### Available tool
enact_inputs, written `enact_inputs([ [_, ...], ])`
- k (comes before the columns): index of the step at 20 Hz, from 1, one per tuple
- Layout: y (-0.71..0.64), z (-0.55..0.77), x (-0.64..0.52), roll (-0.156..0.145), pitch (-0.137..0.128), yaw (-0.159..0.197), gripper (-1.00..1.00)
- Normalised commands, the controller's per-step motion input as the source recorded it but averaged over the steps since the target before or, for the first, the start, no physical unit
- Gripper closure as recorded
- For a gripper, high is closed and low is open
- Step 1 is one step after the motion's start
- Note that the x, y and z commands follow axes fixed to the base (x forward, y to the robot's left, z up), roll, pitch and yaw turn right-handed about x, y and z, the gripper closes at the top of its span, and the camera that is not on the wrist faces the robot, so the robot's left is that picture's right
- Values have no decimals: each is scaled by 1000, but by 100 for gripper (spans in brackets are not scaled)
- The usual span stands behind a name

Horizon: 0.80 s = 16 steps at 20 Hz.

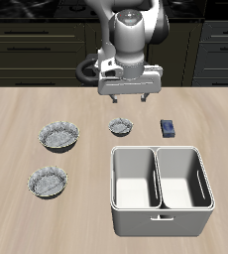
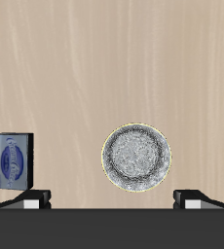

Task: Stack the smallest bowl on the largest bowl

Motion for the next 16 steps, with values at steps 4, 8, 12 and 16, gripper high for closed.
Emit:
enact_inputs([
  [4,22,-400,135,-23,31,25,-100],
  [8,18,-255,60,-11,29,27,-100],
  [12,38,-322,55,-6,43,34,-100],
  [16,49,-250,1,3,40,5,-100],
])
